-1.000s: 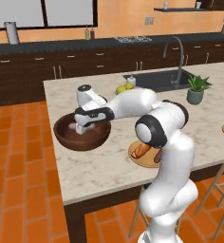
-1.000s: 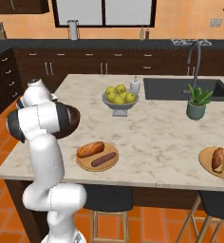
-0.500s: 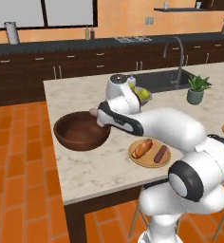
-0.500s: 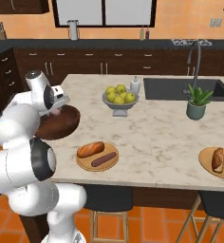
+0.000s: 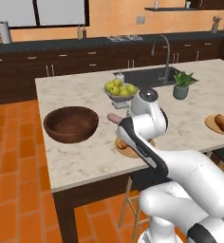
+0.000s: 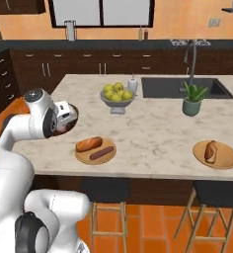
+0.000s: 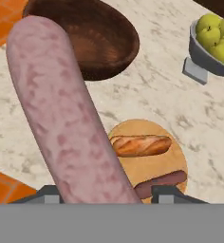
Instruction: Place one bun and one sausage from the bowl on each plate.
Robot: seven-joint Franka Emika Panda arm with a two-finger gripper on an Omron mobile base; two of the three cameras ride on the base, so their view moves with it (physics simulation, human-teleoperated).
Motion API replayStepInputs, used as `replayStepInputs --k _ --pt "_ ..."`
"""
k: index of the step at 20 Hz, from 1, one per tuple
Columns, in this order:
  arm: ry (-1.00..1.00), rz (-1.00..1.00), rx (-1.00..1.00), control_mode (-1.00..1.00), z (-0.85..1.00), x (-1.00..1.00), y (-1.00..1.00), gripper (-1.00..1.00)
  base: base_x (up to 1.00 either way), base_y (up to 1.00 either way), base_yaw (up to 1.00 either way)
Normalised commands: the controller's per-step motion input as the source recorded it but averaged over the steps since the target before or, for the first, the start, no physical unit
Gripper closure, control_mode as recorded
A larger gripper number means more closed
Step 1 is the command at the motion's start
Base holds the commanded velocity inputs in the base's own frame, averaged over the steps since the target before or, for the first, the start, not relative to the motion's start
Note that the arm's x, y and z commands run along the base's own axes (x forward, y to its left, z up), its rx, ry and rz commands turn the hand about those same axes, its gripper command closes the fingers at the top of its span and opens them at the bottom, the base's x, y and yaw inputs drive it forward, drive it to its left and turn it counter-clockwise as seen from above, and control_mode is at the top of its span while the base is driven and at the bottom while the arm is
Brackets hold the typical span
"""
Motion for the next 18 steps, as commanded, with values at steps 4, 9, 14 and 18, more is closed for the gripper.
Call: replayStepInputs --k 4,9,14,18 --pt "0.00 0.00 0.00 1.00 0.00 0.00 0.00 1.00 -0.76 -0.98 -0.21" --pt "0.00 0.00 0.00 1.00 0.00 0.00 0.00 1.00 0.08 -1.00 -0.03" --pt "0.00 0.00 0.00 1.00 0.00 0.00 0.00 1.00 0.21 -1.00 0.06" --pt "0.00 0.00 0.00 1.00 0.00 0.00 0.00 1.00 0.61 -1.00 0.00"
